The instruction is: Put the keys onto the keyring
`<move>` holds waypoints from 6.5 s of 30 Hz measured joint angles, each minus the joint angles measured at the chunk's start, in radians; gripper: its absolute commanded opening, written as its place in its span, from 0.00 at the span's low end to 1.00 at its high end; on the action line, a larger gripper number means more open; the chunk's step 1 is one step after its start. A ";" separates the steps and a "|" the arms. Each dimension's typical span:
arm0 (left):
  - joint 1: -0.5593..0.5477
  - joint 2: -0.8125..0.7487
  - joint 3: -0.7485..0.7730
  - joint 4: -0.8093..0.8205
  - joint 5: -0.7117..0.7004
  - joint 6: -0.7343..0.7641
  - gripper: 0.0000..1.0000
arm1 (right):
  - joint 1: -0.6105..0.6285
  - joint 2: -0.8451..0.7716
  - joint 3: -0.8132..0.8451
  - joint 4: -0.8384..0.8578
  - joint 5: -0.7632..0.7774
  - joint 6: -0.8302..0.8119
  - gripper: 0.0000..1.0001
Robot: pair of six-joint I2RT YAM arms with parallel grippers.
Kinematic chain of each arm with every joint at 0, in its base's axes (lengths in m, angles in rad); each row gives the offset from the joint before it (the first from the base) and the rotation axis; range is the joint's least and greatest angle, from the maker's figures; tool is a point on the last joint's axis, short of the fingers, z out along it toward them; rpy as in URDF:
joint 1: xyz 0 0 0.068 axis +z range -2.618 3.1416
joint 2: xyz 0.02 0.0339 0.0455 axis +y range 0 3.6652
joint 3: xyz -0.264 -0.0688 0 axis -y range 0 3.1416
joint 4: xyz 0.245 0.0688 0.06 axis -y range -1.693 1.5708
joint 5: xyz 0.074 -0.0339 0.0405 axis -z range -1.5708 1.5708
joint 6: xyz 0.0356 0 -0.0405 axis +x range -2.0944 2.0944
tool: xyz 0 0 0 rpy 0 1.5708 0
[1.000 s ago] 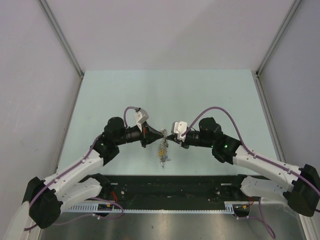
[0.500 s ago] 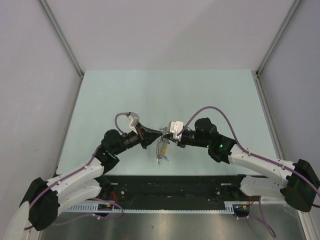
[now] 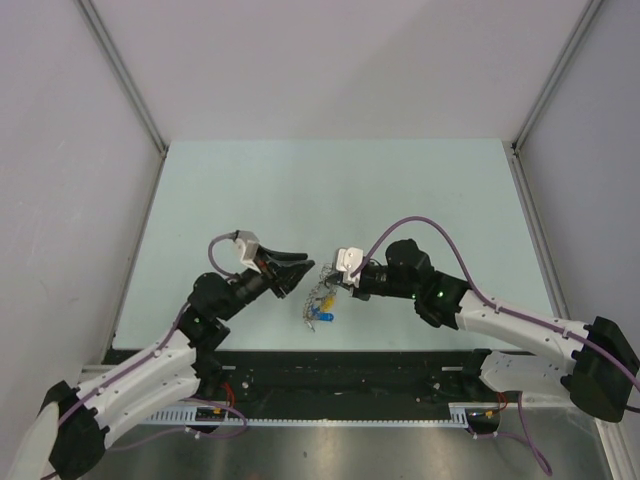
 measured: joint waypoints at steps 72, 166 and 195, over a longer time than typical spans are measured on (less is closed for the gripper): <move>0.036 0.214 0.415 -0.870 0.527 0.845 0.50 | -0.040 0.055 0.051 -0.047 0.017 -0.032 0.00; 0.031 0.214 0.317 -0.671 0.443 0.881 0.31 | -0.010 0.092 0.137 -0.183 -0.130 -0.079 0.00; 0.245 0.078 0.405 -0.662 -0.401 0.371 1.00 | -0.428 0.306 0.335 -0.087 0.089 0.237 0.00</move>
